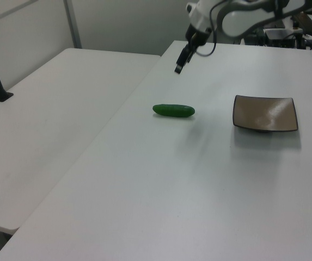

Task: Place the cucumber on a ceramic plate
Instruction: 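Move the open gripper over the green cucumber and lower it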

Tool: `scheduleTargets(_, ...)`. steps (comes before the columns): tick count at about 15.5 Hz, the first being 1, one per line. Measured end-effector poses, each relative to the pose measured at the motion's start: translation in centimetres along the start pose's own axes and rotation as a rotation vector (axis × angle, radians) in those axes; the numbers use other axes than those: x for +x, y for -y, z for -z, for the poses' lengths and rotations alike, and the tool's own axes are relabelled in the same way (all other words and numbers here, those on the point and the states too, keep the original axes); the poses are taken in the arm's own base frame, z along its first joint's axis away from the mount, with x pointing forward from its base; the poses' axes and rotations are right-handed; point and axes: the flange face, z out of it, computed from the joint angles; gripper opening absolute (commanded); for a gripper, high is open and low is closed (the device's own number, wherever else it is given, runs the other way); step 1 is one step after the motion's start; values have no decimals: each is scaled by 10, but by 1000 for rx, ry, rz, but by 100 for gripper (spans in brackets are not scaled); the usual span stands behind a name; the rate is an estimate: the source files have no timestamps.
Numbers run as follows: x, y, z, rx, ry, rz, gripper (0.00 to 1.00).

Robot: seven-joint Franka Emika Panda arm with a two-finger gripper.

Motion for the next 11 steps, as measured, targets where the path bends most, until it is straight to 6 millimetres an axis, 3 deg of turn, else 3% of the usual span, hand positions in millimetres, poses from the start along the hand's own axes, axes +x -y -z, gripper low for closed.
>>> scheduleTargets(3,-7,8,-37,-6,18,15,100)
scheduleTargets(11,-23,14,-96,-28,38,62,100)
